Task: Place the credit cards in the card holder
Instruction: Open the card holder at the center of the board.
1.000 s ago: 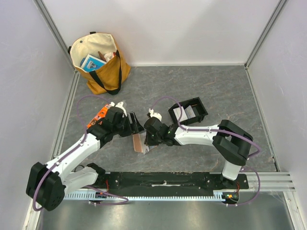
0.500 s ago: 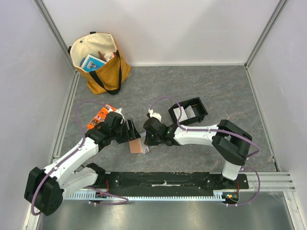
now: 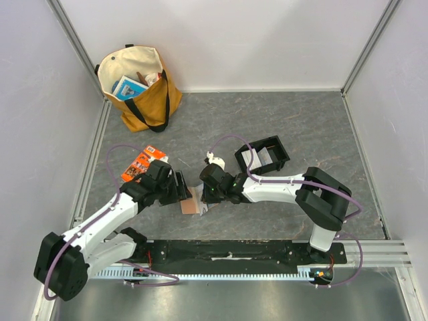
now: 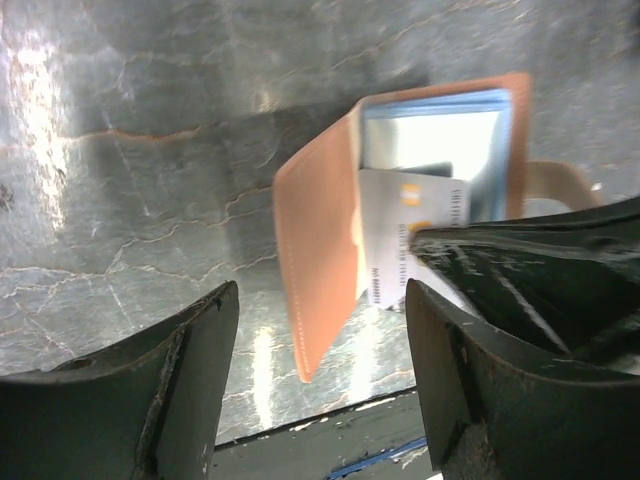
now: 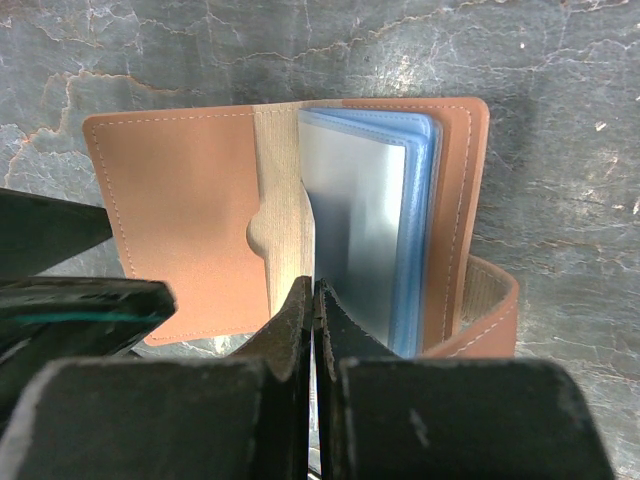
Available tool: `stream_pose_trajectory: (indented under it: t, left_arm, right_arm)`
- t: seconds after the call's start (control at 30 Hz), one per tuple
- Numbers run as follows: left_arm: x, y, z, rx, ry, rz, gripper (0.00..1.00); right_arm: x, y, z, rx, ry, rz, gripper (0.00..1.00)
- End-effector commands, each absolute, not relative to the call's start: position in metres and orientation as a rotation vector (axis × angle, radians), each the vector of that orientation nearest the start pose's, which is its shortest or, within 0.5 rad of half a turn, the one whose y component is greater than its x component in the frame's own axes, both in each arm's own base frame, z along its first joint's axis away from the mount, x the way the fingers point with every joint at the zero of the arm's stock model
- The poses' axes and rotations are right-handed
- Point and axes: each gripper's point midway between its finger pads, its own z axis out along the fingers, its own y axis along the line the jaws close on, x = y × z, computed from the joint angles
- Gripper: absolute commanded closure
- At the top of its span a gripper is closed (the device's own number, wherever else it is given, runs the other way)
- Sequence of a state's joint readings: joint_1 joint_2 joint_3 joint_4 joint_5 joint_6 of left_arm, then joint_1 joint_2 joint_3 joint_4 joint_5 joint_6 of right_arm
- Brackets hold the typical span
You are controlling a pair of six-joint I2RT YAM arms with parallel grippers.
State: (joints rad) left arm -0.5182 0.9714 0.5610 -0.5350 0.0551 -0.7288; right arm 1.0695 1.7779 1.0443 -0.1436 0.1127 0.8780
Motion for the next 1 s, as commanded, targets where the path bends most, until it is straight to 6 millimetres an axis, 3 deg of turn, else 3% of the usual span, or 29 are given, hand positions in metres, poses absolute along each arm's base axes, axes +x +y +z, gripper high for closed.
stream_pose_trajectory:
  t: [0.0,0.1,0.2,0.33,0.57,0.97]
  left_arm:
    - [0.188,-0.156,0.053,-0.260,2.624,-0.579,0.40]
    - [0.191,-0.161,0.048,-0.248,2.624,-0.600,0.75]
    - [0.194,-0.165,0.049,-0.220,2.612,-0.626,0.97]
    - [0.198,-0.169,0.056,-0.178,2.587,-0.643,0.98]
    - [0.203,-0.172,0.063,-0.112,2.582,-0.646,0.98]
    - [0.201,-0.175,0.051,-0.074,2.623,-0.647,0.98]
  right_arm:
    - [0.202,0.379,0.036,-0.213,2.575,0.607,1.00]
    - [0.207,0.382,0.054,-0.216,2.530,0.647,1.00]
    - [0.219,0.374,0.077,-0.177,2.476,0.667,1.00]
    - [0.237,0.350,0.096,-0.098,2.429,0.672,1.00]
    - [0.246,0.314,0.099,-0.034,2.427,0.632,1.00]
    - [0.240,0.310,0.066,-0.057,2.515,0.598,1.00]
